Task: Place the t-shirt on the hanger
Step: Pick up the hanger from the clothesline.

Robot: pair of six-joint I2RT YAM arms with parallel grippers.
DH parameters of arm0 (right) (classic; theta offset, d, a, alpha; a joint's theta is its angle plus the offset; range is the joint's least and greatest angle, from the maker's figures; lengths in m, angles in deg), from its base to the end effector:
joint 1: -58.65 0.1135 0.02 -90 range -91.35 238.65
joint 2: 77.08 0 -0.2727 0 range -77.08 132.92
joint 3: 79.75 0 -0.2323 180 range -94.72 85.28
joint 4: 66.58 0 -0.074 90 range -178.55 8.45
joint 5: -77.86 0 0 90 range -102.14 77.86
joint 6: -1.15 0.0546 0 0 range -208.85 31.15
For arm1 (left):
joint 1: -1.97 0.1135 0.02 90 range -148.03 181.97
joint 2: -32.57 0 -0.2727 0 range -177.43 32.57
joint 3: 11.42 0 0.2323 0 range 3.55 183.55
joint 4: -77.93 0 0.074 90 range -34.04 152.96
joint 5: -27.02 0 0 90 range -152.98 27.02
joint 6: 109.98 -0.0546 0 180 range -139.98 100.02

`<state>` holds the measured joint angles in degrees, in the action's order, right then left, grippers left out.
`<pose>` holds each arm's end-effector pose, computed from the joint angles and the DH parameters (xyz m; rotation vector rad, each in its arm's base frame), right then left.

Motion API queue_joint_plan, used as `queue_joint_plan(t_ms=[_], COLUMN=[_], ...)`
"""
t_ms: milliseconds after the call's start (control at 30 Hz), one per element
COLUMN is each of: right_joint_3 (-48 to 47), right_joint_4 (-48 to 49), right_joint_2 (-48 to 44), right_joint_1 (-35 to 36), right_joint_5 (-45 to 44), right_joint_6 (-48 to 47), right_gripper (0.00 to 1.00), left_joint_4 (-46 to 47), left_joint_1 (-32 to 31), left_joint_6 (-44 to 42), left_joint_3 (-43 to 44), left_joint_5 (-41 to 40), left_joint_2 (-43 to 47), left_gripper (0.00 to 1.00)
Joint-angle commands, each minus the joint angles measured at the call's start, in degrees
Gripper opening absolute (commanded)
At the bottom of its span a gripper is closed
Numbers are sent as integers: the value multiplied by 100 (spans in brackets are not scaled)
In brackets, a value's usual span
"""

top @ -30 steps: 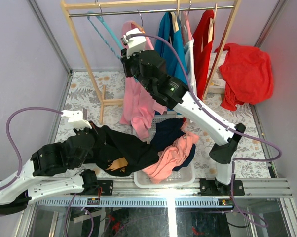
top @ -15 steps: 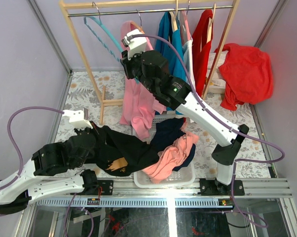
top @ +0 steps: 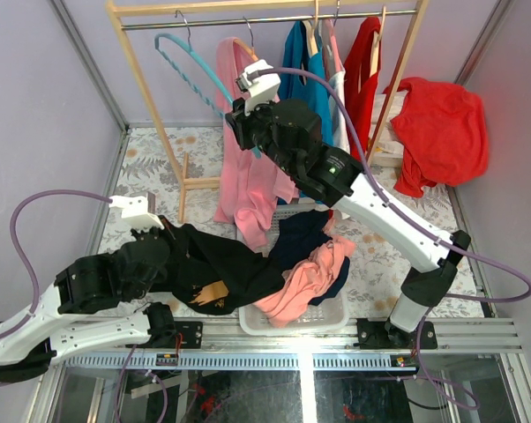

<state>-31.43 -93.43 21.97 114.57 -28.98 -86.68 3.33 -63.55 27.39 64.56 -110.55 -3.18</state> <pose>0.2284 0.3093 0.5208 -0.4540 1.4334 0.6050 0.0647 -0.0448 0.3603 -0.1387 1.9760 -0.3782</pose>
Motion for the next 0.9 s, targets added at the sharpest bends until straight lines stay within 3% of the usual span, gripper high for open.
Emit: queue_joint_plan(t_ms=[0,167,400,867], right_joint_3=[21,-123,785,2569], right_joint_4=[997,707,576,-1131], right_joint_2=[-342,-338,-1361,-3961], right_joint_1=[-9,-6,-11,-10], right_joint_5=[28,141,431,1497], right_joint_6=[-19,28,332,1139], right_gripper=[0,0,0,0], left_joint_4=[99,101,-25,-88], left_joint_1=[19,21,17,21], left_joint_6=[34,62,109,33], left_joint_3=[136,93,195,263], left_joint_5=[-173,-188,-188,-271], left_joint_2=[-73,-31,-155,-227], left_gripper=[0,0,0,0])
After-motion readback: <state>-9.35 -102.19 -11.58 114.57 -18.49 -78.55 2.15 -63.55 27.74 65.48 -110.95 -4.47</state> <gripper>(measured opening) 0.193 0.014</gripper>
